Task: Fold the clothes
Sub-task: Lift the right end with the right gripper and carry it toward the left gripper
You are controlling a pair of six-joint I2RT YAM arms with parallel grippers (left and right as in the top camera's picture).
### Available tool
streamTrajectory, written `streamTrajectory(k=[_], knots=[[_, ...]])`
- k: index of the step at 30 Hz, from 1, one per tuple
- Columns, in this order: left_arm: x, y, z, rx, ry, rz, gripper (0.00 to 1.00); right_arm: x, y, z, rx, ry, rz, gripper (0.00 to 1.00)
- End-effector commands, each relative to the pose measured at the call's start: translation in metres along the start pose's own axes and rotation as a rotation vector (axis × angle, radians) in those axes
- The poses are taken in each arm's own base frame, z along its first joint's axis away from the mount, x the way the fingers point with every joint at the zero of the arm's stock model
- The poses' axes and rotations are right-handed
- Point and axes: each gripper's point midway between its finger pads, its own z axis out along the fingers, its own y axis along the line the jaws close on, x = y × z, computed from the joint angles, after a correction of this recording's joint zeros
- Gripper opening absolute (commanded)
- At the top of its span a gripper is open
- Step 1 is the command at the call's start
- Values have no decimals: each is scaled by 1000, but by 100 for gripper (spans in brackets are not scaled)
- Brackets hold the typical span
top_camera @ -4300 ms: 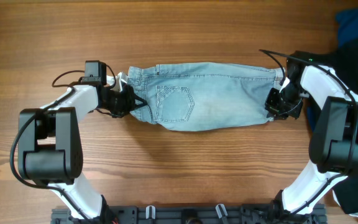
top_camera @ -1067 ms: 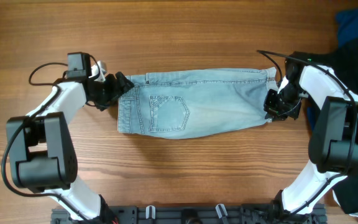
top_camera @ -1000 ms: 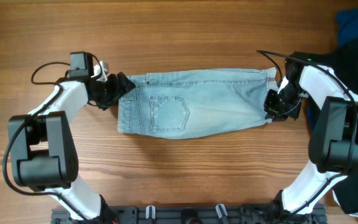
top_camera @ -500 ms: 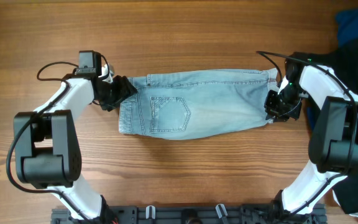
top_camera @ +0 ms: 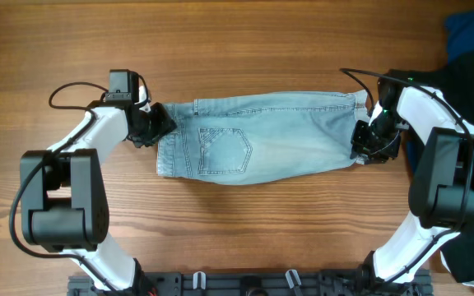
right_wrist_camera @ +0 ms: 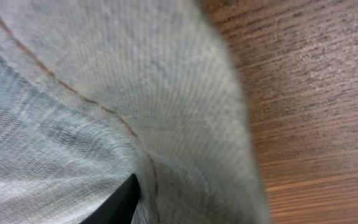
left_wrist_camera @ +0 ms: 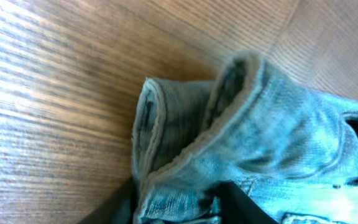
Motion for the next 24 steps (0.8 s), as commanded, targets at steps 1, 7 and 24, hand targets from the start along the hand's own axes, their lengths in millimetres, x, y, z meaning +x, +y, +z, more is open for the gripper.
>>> streamTrajectory(k=[1,7,24], knots=[[63,82,36,-260,200,-103,22,-3,-10,-5,41,-26,57,37],[33,83,-3,-226,133,-90,4,-30,-9,-66,28,-176,66,39],[-21,29,-162,-147,-139,-61,4,55,166,-139,-492,-226,-512,4]])
